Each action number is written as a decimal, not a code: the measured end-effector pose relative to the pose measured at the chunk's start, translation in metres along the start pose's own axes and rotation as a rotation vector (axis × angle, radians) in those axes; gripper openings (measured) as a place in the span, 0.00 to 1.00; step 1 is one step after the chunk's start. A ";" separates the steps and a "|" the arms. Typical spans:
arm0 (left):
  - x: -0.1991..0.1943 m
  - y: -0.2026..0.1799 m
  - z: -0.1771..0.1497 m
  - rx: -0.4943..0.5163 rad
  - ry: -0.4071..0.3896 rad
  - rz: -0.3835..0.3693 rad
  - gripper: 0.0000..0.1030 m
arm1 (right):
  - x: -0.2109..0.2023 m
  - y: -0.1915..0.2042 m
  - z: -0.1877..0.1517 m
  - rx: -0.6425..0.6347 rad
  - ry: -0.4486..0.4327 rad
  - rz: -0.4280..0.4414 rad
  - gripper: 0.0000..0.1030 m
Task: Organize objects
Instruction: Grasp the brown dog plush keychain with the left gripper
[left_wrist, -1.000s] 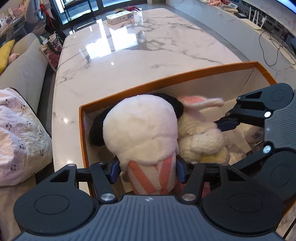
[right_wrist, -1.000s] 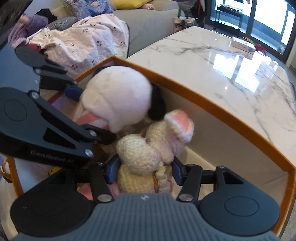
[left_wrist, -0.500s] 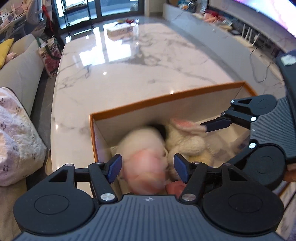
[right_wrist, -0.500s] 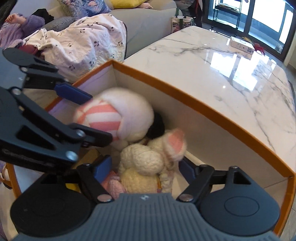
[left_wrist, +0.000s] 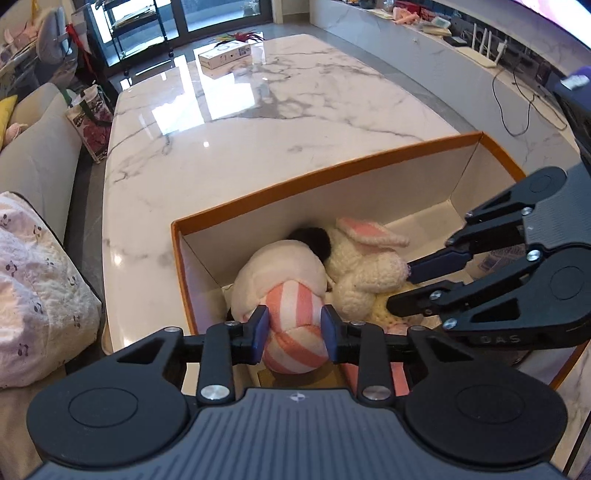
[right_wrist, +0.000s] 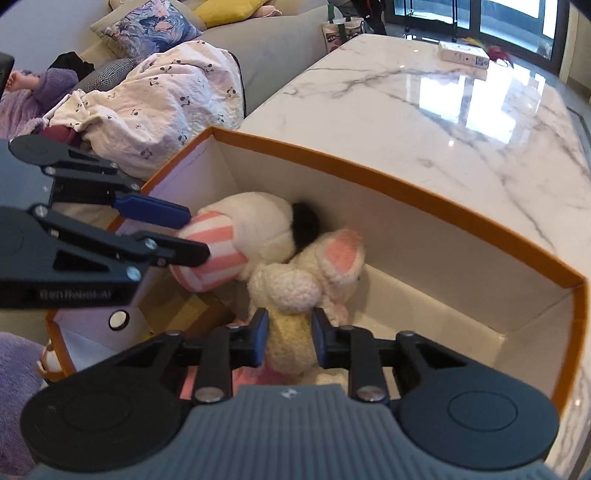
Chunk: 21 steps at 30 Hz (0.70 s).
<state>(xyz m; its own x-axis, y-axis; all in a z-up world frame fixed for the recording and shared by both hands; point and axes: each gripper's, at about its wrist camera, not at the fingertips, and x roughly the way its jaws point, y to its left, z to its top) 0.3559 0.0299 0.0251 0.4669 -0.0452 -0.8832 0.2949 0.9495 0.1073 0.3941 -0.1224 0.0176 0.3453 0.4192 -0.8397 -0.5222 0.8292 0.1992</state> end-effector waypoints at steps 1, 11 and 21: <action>0.000 0.000 0.000 -0.001 0.001 -0.001 0.34 | 0.001 0.002 0.000 -0.007 0.003 -0.006 0.26; -0.025 0.008 -0.009 -0.040 -0.081 -0.065 0.34 | -0.013 0.013 -0.002 -0.044 -0.028 -0.039 0.29; -0.113 0.009 -0.051 -0.034 -0.248 -0.052 0.47 | -0.086 0.044 -0.034 -0.034 -0.206 -0.064 0.41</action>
<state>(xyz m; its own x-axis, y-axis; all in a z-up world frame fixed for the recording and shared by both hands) 0.2637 0.0597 0.1030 0.6434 -0.1650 -0.7475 0.2978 0.9535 0.0459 0.3148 -0.1346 0.0819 0.5287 0.4358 -0.7284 -0.5187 0.8451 0.1291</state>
